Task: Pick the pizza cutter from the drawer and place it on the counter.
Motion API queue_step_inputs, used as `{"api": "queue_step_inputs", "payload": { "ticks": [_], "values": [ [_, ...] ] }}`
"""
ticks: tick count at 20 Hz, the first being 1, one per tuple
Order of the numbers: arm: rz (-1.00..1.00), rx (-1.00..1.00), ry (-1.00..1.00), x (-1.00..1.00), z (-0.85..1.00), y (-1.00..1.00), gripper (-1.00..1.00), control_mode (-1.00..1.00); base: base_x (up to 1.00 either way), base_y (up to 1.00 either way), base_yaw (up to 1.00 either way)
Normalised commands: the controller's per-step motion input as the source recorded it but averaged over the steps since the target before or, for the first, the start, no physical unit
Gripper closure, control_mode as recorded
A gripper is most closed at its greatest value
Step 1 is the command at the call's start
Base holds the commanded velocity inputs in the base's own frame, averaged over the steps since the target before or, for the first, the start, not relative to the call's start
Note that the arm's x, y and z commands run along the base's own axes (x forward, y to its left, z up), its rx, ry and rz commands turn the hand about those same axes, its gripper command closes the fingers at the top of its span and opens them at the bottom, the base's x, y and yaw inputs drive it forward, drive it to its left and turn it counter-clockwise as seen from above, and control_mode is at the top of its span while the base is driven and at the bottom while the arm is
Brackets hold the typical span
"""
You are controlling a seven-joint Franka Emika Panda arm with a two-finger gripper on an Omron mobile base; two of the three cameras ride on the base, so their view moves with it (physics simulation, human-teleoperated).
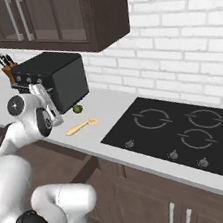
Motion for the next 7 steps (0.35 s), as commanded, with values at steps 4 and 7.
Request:
{"api": "queue_step_inputs", "payload": {
  "ticks": [4, 7],
  "values": [
    [0.08, 0.26, -0.47, -1.0, 1.0, -0.89, -1.0, -1.0, 0.0, 0.0, 0.0],
    [0.05, 0.27, -0.35, -1.0, 1.0, -1.0, -1.0, -1.0, 0.0, 0.0, 0.0]
  ]
}}
